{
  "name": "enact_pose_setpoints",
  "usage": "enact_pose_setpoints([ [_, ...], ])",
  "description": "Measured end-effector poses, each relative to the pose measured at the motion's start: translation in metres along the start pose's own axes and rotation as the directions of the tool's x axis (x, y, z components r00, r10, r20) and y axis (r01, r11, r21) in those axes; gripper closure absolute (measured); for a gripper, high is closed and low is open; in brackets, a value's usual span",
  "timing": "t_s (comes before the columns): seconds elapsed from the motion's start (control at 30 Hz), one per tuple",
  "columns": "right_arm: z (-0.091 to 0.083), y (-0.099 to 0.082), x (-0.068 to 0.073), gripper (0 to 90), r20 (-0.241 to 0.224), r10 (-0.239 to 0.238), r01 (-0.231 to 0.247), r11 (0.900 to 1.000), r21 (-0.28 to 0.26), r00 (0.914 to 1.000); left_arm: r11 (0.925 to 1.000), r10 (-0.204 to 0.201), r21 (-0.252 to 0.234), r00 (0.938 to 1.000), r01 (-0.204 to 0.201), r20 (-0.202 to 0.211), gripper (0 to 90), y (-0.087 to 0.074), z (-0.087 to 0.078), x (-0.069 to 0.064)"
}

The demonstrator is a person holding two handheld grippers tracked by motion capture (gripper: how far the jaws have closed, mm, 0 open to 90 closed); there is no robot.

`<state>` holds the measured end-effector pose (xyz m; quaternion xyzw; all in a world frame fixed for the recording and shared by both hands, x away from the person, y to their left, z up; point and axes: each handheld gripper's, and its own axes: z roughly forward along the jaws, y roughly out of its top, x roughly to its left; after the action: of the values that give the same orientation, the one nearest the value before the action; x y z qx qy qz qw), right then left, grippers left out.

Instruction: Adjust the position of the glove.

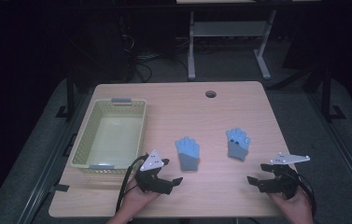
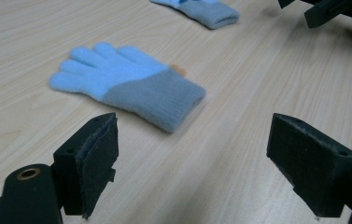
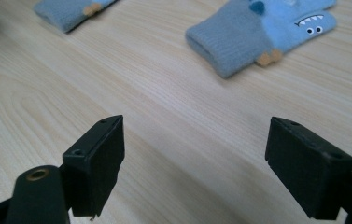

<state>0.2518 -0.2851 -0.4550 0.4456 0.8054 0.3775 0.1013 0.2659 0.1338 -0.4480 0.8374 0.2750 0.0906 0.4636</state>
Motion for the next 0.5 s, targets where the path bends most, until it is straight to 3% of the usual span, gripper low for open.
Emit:
enact_pose_setpoints([
  [0.17,0.002,0.004,0.002,17.9,-0.004,0.0,0.0,1.0,-0.009,1.0,1.0,0.007,-0.006,0.9999,-0.007,-0.009,16.3,0.0,-0.002,-0.003],
  [0.27,0.001,0.005,0.005,17.8,-0.02,-0.003,0.003,0.9998,-0.019,0.9998,0.9999,-0.009,-0.009,0.9999,0.009,0.01,16.3,-0.001,-0.001,-0.006],
  [0.33,0.001,0.01,0.009,17.7,-0.027,-0.023,0.023,0.9997,-0.008,0.9994,0.9999,0.011,-0.003,0.9999,-0.011,0.005,16.3,-0.001,-0.002,-0.009],
  [0.5,0.004,0.022,0.011,17.9,-0.035,-0.048,0.048,0.9989,-0.005,0.9983,0.9998,0.013,-0.012,0.9999,-0.013,0.003,16.3,0.0,-0.003,-0.011],
])
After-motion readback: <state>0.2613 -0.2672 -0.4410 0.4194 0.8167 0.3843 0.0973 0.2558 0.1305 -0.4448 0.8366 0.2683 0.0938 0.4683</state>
